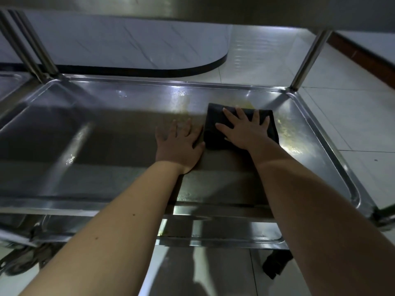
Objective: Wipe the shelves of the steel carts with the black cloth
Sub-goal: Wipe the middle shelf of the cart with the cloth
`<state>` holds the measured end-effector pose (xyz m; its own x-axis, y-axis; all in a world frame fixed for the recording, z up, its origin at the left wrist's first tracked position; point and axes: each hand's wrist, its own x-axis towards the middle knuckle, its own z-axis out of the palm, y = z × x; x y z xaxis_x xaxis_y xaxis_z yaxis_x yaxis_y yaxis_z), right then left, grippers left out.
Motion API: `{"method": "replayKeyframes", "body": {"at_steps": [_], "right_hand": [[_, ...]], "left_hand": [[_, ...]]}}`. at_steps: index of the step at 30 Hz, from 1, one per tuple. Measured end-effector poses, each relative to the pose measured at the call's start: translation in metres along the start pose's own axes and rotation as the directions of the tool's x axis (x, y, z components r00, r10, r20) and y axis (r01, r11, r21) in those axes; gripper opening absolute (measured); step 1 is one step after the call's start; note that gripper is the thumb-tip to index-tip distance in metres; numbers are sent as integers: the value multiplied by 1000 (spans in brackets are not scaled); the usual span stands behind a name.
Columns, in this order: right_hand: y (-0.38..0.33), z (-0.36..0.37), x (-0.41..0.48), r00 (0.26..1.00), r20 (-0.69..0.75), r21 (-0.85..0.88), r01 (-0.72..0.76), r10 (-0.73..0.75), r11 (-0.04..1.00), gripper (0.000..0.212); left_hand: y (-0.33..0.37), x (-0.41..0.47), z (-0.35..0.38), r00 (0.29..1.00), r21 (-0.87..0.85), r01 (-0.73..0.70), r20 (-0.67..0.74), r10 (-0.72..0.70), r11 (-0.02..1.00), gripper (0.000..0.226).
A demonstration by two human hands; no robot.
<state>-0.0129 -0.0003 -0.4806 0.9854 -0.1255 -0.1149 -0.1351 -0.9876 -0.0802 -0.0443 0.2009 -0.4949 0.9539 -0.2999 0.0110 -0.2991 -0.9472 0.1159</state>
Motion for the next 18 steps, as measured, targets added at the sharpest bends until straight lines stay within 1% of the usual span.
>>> {"method": "replayKeyframes", "body": {"at_steps": [5, 8, 13, 16, 17, 18], "right_hand": [[15, 3, -53, 997, 41, -44, 70, -68, 997, 70], [37, 4, -97, 993, 88, -12, 82, -80, 997, 67], [79, -3, -174, 984, 151, -21, 94, -89, 995, 76], [83, -3, -185, 974, 192, -82, 133, -115, 988, 87], [83, -3, -178, 975, 190, -76, 128, -111, 989, 87], [84, -4, -167, 980, 172, -51, 106, -96, 993, 81]], "left_hand": [[1, -3, -3, 1000, -14, 5, 14, -4, 1000, 57], [2, -3, -5, 1000, -2, 3, 22, -3, 1000, 60], [2, -3, -4, 999, 10, 10, 44, -11, 1000, 65], [1, -3, -4, 1000, 6, 0, 27, 0, 1000, 66], [1, -3, -4, 1000, 5, -2, 26, 2, 1000, 66], [1, -3, -4, 1000, 7, -5, 27, 5, 1000, 66]]}}
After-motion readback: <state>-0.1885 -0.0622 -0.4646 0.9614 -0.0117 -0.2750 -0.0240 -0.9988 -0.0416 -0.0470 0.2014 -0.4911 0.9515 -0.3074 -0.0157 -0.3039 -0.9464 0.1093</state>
